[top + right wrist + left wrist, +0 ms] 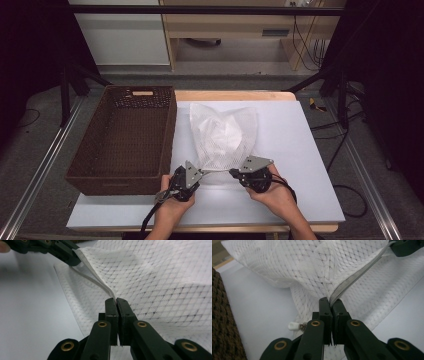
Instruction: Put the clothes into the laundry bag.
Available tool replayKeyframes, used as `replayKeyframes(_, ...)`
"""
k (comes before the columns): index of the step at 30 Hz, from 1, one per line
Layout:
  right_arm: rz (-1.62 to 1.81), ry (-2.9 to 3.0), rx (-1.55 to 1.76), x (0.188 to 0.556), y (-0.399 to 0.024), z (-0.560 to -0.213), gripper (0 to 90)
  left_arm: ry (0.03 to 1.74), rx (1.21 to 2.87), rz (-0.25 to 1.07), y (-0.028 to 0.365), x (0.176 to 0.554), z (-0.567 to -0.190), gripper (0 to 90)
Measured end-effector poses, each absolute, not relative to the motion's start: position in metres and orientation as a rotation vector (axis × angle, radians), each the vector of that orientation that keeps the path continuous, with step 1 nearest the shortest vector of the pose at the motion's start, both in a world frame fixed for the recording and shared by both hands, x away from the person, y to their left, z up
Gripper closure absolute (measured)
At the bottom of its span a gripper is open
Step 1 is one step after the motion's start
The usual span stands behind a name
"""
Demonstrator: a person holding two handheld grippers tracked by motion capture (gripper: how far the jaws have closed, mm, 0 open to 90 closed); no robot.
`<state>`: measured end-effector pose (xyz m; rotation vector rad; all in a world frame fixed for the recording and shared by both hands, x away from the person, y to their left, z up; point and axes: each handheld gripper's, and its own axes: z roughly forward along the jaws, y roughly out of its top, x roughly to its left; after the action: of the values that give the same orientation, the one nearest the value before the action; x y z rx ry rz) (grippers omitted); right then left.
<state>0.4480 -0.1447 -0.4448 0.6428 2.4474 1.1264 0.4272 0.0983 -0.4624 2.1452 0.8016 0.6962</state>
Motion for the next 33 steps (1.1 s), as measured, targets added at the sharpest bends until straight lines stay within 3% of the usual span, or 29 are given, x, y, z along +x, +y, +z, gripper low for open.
replayKeyframes(12, 1.053, 2.503, 0.627, 0.452, -0.138, -0.458, 88.4, 0.803, 2.164, 0.67, 0.1, 0.426, -0.47, 82.5)
replayKeyframes(19, 1.003, 2.522, 0.624, 0.456, -0.135, -0.465, 86.6, 0.791, 2.147, 0.662, 0.099, 0.417, -0.465, 63.4)
replayKeyframes(29, 0.981, 2.541, 0.62, 0.455, -0.133, -0.47, 70.2, 0.818, 2.071, 0.618, 0.103, 0.409, -0.458, 41.6)
replayKeyframes(33, 0.987, 2.535, 0.652, 0.455, -0.133, -0.47, 58.0, 0.834, 2.048, 0.59, 0.101, 0.41, -0.461, 36.1)
